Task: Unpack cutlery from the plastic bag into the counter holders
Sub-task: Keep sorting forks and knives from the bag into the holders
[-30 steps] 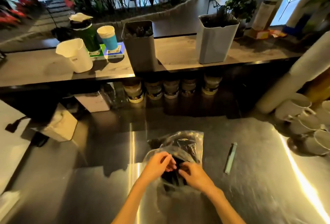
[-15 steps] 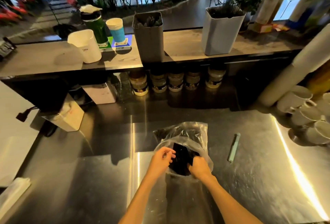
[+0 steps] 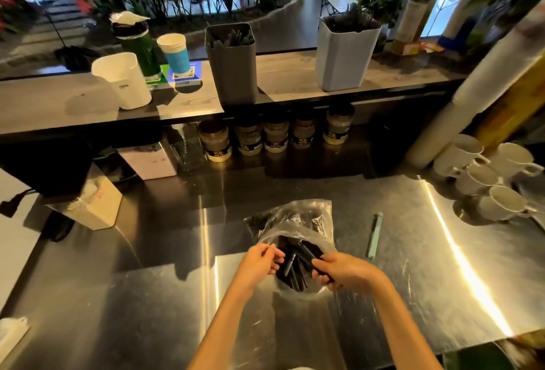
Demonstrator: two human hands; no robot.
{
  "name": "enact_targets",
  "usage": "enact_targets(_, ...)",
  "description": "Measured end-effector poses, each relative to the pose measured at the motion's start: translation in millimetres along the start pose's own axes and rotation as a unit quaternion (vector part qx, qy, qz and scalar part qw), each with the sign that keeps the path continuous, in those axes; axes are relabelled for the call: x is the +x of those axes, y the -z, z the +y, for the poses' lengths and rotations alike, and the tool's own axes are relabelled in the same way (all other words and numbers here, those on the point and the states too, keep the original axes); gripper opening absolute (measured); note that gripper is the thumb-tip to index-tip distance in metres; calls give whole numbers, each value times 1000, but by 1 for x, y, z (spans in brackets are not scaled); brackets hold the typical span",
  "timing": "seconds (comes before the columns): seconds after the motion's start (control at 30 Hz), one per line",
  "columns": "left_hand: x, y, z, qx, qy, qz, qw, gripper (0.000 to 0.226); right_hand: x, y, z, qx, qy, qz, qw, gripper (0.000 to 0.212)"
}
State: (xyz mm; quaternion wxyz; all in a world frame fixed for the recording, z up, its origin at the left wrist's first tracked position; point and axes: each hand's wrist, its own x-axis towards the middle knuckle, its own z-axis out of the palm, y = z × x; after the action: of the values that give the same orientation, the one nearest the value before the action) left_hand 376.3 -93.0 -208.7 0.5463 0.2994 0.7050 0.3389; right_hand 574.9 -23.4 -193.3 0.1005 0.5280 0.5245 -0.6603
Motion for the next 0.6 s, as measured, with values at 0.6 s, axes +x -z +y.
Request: enact_targets(0.6,-47,-16,70,-307,-104,-132,937,36,-73,-10,-55,75,178,61,979,30)
